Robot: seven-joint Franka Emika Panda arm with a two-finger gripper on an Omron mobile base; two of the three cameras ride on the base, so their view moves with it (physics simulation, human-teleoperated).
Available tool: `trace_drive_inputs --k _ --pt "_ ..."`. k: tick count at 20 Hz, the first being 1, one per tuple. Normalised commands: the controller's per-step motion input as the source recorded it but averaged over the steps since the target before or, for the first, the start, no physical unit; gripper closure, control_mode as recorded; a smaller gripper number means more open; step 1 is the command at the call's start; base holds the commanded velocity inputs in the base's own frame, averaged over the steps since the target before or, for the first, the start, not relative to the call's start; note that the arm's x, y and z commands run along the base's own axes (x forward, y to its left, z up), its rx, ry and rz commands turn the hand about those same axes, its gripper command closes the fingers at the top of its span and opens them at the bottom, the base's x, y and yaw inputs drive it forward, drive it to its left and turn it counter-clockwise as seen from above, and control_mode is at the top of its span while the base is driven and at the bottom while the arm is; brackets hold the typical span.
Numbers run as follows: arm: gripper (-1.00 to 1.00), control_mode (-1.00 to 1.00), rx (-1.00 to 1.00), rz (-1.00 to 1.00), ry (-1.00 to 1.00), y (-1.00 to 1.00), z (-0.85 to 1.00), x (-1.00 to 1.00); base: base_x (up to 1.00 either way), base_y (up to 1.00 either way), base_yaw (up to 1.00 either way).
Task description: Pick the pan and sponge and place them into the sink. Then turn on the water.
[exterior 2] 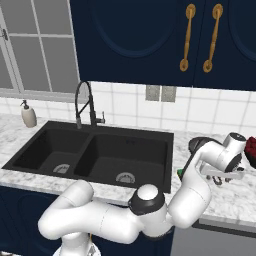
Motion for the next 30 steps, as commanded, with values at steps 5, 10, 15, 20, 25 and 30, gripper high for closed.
trace_drive_inputs --k 5,10,15,20,25,30 --pt "1.00 -1.00 0.00 0.00 0.00 0.00 0.00 0.00 0.00 0.00 0.00" --pt "1.00 -1.00 0.00 0.00 0.00 0.00 0.00 0.00 0.00 0.00 0.00" --pt "1.00 -1.00 0.00 -0.04 0.00 0.00 0.04 0.04 0.00 0.00 0.00" --pt "1.00 -1.00 0.00 -0.02 0.00 0.03 0.31 -0.05 0.00 0.00 0.00" --pt "1.00 -1.00 -0.01 -0.01 0.01 0.31 0.23 -0.18 0.00 0.00 0.00" --pt "1.00 -1.00 -0.04 0.00 0.01 0.87 0.10 -0.21 0.00 0.00 0.00"
